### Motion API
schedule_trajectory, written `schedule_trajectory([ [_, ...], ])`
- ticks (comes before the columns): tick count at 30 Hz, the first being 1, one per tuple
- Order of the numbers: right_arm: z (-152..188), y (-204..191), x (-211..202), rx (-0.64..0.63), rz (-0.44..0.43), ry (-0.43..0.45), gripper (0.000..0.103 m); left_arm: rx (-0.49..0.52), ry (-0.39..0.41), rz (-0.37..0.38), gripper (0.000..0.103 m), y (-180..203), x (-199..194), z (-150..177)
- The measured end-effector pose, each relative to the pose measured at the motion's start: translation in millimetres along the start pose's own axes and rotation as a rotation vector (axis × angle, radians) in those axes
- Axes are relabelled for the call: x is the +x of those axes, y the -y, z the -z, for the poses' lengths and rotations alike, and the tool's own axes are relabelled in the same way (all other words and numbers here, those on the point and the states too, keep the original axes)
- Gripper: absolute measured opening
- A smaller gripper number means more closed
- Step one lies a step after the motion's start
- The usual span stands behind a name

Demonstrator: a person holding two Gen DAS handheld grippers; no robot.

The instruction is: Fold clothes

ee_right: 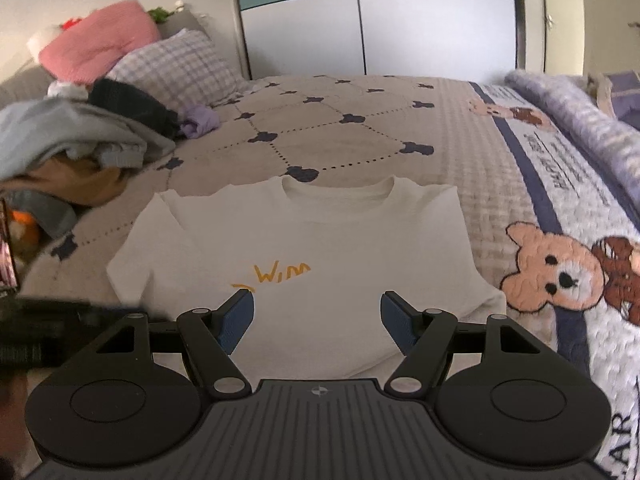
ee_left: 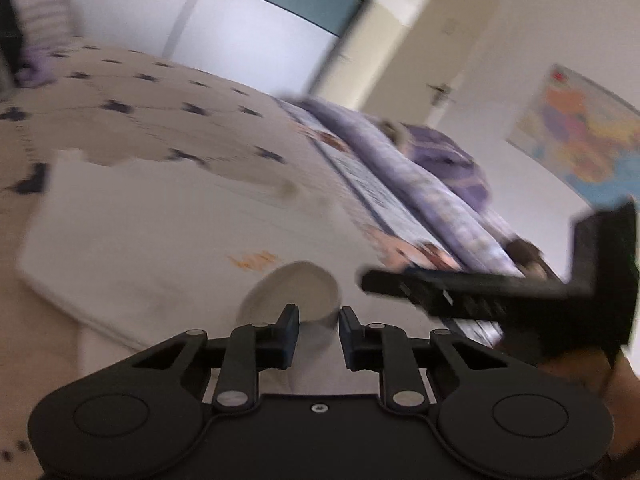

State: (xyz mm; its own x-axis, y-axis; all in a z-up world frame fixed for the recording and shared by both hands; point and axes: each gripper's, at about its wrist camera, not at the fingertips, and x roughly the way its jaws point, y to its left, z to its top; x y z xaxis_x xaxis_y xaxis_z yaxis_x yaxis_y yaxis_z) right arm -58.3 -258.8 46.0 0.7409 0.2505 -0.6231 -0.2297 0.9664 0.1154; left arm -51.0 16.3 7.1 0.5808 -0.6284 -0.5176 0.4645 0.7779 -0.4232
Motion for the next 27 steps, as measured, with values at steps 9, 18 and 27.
schedule_trajectory([
  [9,-0.9,-2.2,2.7,0.022,-0.043,-0.014,0.076,0.136,-0.053,0.101,0.05,28.4,7.2,15.2],
  [18,-1.7,-4.4,5.4,0.045,-0.087,-0.028,0.076,0.179,-0.036,0.072,0.073,24.5,-19.2,24.2],
  [27,8.4,-26.6,27.3,-0.03,-0.028,-0.106,0.076,0.161,0.008,-0.057,0.078,-1.2,-33.3,9.6],
])
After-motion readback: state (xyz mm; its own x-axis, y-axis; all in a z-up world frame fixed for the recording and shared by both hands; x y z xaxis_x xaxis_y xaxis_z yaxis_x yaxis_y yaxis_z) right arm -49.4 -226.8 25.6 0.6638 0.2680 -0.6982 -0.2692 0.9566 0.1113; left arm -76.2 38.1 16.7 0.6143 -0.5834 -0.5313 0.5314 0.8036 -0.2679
